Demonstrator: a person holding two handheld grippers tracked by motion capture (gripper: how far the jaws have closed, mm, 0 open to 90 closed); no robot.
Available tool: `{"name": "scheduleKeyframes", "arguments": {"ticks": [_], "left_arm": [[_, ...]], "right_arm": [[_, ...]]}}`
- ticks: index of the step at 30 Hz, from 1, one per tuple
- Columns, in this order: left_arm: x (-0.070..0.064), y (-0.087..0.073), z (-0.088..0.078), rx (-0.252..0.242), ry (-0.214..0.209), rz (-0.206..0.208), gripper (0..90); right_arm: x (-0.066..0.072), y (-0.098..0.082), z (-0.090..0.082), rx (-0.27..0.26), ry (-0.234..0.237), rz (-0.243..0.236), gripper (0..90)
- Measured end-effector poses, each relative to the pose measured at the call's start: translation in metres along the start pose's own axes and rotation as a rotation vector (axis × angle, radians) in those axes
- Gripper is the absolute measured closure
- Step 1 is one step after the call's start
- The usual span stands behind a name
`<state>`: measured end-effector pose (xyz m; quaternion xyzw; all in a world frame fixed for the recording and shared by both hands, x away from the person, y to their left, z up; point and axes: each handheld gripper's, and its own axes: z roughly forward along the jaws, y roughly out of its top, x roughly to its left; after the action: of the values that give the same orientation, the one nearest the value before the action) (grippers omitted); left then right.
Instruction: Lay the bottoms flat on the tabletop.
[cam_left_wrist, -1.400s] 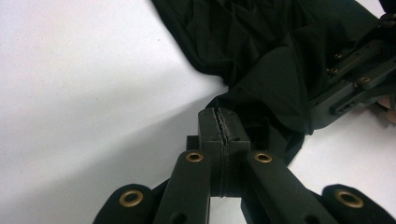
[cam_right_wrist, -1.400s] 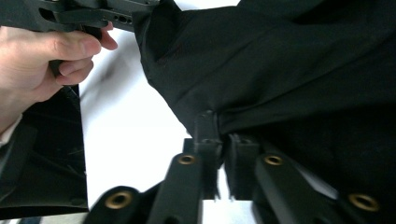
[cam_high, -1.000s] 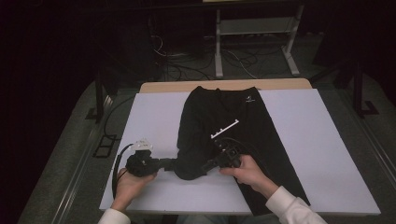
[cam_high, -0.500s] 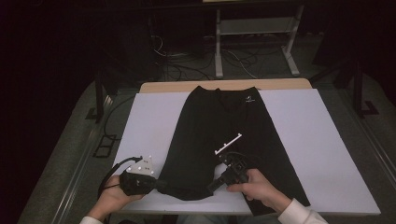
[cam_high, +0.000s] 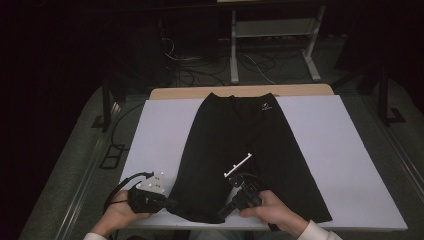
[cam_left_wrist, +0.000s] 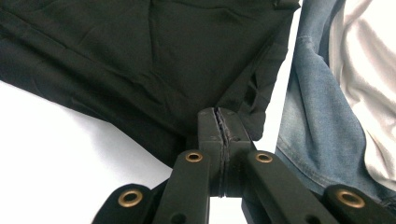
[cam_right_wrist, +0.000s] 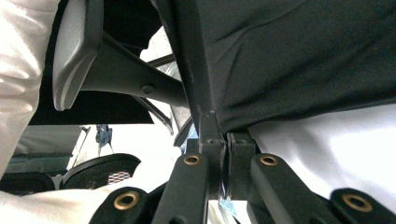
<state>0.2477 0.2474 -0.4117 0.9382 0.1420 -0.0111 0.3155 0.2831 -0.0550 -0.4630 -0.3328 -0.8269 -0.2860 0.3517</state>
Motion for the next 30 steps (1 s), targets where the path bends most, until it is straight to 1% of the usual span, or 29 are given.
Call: {"name": "scheduleKeyframes", "arguments": {"ticks": [2,3,4,5,6,7,8,9,12,13,14,16,17,18,22,24,25,26,27,28,30], "left_arm": [[0.0,-0.001,0.0,-0.006,-0.011,-0.006,88.9],[0.0,-0.001,0.0,-0.012,-0.023,-0.018,88.0],[0.001,-0.001,-0.001,-0.015,-0.024,-0.032,83.7],[0.001,-0.001,-0.001,-0.021,-0.017,-0.046,76.0],[0.001,-0.002,-0.001,-0.029,-0.02,-0.056,70.7],[0.001,-0.002,-0.001,-0.042,-0.026,-0.069,65.7],[0.001,-0.002,-0.001,-0.049,-0.023,-0.075,59.9],[0.001,-0.002,-0.001,-0.057,-0.02,-0.083,55.9],[0.003,-0.001,-0.001,-0.087,-0.032,-0.11,44.9],[0.004,0.0,-0.001,-0.098,-0.036,-0.12,42.2],[0.004,0.001,-0.001,-0.106,-0.033,-0.125,38.5],[0.005,0.004,-0.001,-0.115,-0.031,-0.129,29.9],[0.005,0.005,0.0,-0.12,-0.03,-0.135,25.0],[0.006,0.007,0.0,-0.128,-0.029,-0.148,21.4],[0.009,0.015,0.001,-0.154,-0.016,-0.164,8.7],[0.01,0.02,0.003,-0.167,-0.009,-0.169,3.1],[0.01,0.022,0.004,-0.173,-0.007,-0.17,2.0],[0.011,0.024,0.004,-0.175,-0.006,-0.169,0.4],[0.011,0.027,0.005,-0.182,-0.007,-0.167,0.2],[0.011,0.029,0.006,-0.19,-0.009,-0.167,0.2],[0.012,0.033,0.007,-0.193,-0.007,-0.159,0.2]], "right_arm": [[0.001,0.0,0.0,0.003,0.003,-0.003,86.3],[0.001,0.0,0.0,0.003,0.003,-0.005,85.8],[0.001,0.0,0.0,0.003,-0.001,-0.008,83.2],[0.002,0.0,-0.001,-0.002,-0.009,-0.011,78.8],[0.003,-0.001,-0.003,-0.013,-0.018,-0.022,75.1],[0.004,-0.001,-0.004,-0.022,-0.033,-0.039,69.7],[0.006,-0.002,-0.007,-0.044,-0.065,-0.068,65.7],[0.007,-0.002,-0.01,-0.058,-0.081,-0.086,62.1],[0.01,-0.004,-0.019,-0.117,-0.129,-0.14,54.5],[0.011,-0.005,-0.022,-0.131,-0.143,-0.154,50.0],[0.012,-0.006,-0.026,-0.144,-0.166,-0.168,46.0],[0.015,-0.009,-0.033,-0.168,-0.216,-0.21,38.8],[0.016,-0.01,-0.037,-0.183,-0.239,-0.222,34.8],[0.016,-0.011,-0.039,-0.196,-0.25,-0.225,32.1],[0.015,-0.013,-0.053,-0.246,-0.305,-0.232,17.2],[0.015,-0.014,-0.059,-0.272,-0.325,-0.238,13.1],[0.015,-0.015,-0.063,-0.281,-0.333,-0.243,12.8],[0.015,-0.016,-0.066,-0.289,-0.334,-0.247,10.1],[0.016,-0.017,-0.068,-0.296,-0.34,-0.248,6.2],[0.016,-0.017,-0.071,-0.301,-0.358,-0.256,2.3],[0.016,-0.019,-0.075,-0.305,-0.384,-0.271,0.0]]}}
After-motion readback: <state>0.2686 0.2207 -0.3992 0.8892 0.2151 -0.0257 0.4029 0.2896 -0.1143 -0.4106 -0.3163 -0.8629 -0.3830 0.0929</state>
